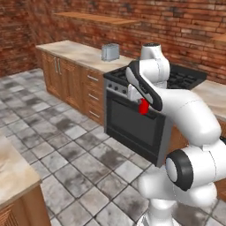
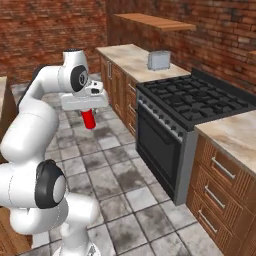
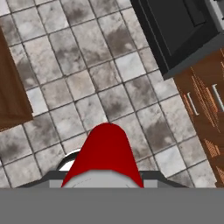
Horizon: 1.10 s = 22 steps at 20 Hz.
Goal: Four empty soda cans are scattered around the kitchen. Gather all the cans and cluster them next to the stove for recycling.
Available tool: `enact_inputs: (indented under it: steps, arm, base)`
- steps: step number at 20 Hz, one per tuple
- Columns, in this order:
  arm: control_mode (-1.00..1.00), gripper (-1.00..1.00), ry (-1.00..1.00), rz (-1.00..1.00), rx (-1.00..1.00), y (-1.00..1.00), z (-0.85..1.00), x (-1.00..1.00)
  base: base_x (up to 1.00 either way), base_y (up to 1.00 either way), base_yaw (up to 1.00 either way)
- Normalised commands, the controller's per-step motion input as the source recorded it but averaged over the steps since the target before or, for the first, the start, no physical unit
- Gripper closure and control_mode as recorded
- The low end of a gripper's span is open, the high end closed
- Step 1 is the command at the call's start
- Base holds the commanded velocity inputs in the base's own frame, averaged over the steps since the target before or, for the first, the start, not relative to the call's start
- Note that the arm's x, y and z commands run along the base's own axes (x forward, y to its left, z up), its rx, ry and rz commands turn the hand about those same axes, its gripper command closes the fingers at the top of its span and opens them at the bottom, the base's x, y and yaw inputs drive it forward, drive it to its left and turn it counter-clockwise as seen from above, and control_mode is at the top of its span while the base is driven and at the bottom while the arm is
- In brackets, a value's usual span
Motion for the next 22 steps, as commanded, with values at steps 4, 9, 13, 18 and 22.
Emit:
enact_inputs:
  steps: [4, 9, 13, 18, 22]
  arm:
    - [1.0, 1.0, 0.0, 0.0, 0.0, 0.0, 0.0, 0.0]
    - [1.0, 1.0, 0.0, 0.0, 0.0, 0.0, 0.0, 0.0]
    - [1.0, 1.0, 0.0, 0.0, 0.0, 0.0, 0.0, 0.0]
    - [1.0, 1.0, 0.0, 0.0, 0.0, 0.0, 0.0, 0.0]
    - [1.0, 1.0, 0.0, 0.0, 0.0, 0.0, 0.0, 0.0]
  base:
    - [0.07, -0.22, -0.35]
    - [0.12, -0.21, -0.35]
    - [0.22, -0.08, -0.34]
    - [0.33, 0.0, -0.33]
    - [0.39, 0.0, -0.32]
